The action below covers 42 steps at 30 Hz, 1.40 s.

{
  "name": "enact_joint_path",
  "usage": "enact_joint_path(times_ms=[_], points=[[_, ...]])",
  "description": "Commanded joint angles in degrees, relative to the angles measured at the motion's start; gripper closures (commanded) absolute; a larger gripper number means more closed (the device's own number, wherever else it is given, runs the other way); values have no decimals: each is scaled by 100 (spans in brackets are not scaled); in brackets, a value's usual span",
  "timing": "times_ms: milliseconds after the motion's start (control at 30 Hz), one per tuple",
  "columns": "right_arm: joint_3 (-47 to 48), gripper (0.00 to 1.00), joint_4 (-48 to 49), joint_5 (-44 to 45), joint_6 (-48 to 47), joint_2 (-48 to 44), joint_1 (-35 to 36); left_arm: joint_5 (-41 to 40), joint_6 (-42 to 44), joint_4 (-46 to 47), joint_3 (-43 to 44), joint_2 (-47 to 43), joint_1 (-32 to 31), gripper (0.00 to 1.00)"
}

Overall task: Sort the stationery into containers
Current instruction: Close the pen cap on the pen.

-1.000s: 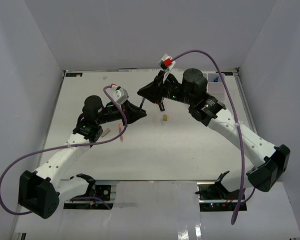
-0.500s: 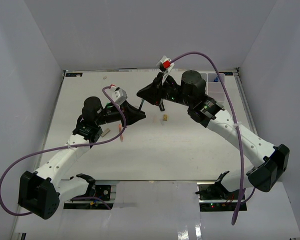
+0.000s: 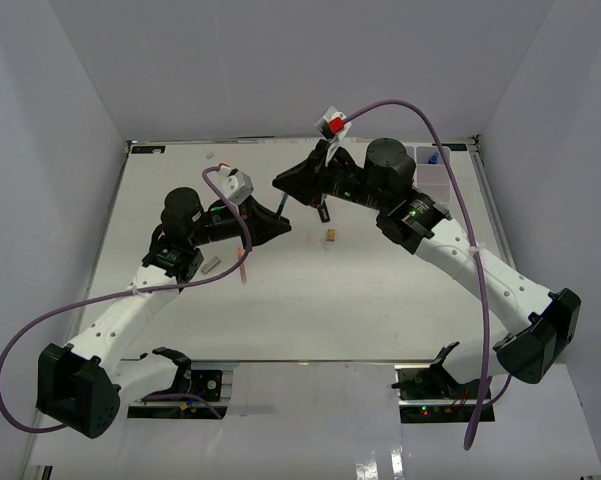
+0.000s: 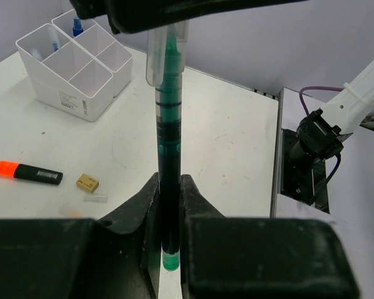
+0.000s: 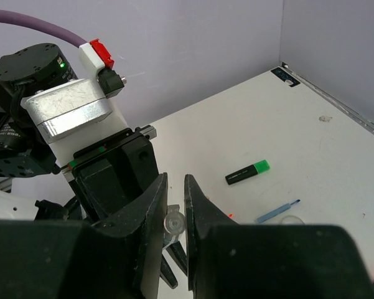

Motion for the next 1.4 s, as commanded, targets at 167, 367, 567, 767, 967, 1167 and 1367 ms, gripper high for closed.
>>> enact_joint_path(times_ms=[167, 367, 567, 767, 967, 1167, 1367], points=[[-239, 92, -1527, -192, -366, 311, 172, -60, 37, 1021, 934, -105, 17, 100], [-257, 92, -1641, -192, -428, 320, 181, 10, 64, 1056, 1162, 1, 17, 100], [-301, 92, -1755, -227, -498, 338, 172, 27, 73, 1126, 1294, 54, 17, 100], [-345, 92, -1799, -377, -507, 373, 172, 72, 20, 1284, 1426, 133, 17, 100], [-398, 92, -1870, -394, -498, 390, 172, 63, -50, 1434, 1558, 203, 17, 100], [-328, 92, -2107, -526, -472, 513, 172, 1, -33, 1601, 1602, 203, 17, 100], [-310, 92, -2309, -561, -437, 575, 172, 10, -42, 1759, 1611, 212, 17, 100]])
